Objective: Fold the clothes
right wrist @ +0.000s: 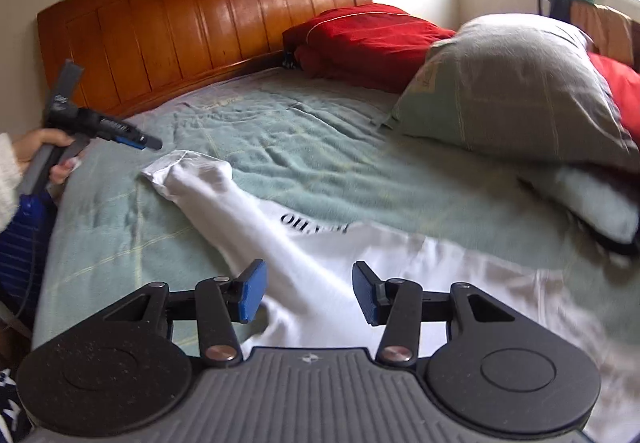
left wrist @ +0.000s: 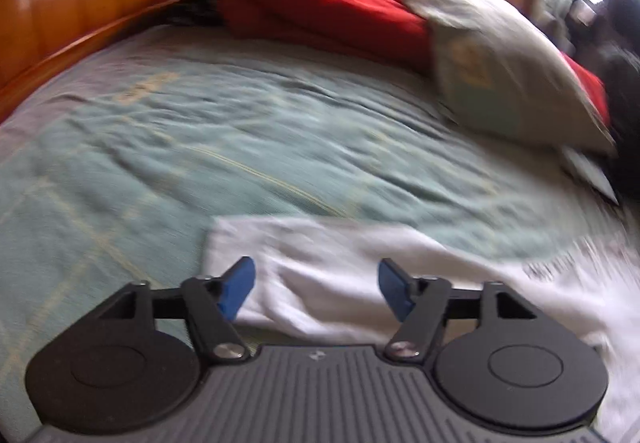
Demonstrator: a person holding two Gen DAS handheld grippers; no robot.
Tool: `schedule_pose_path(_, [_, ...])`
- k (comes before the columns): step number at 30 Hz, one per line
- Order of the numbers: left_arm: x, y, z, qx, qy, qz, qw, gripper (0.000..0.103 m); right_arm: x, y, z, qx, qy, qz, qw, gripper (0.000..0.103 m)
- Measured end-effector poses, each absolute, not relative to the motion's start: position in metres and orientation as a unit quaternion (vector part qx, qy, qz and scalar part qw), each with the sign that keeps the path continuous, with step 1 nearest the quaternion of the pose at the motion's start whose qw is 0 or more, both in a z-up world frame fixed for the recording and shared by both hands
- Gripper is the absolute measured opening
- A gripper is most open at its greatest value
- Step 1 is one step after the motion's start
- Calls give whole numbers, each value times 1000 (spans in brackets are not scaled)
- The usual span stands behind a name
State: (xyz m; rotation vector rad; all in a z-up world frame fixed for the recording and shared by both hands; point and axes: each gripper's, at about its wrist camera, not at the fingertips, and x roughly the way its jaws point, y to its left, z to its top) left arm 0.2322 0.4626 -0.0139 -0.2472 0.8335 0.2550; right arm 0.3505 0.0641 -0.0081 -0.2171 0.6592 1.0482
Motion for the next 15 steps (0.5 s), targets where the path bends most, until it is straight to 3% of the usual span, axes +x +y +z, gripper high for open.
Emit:
schedule_pose_path(12, [216,392,-62,-171,417,20,892,81,430,182,-49,-188,319,557,743,46])
schedule_pose_path(15, [213,392,-67,-180,416,16,891,81,425,200,-61,-224,312,574,723,38])
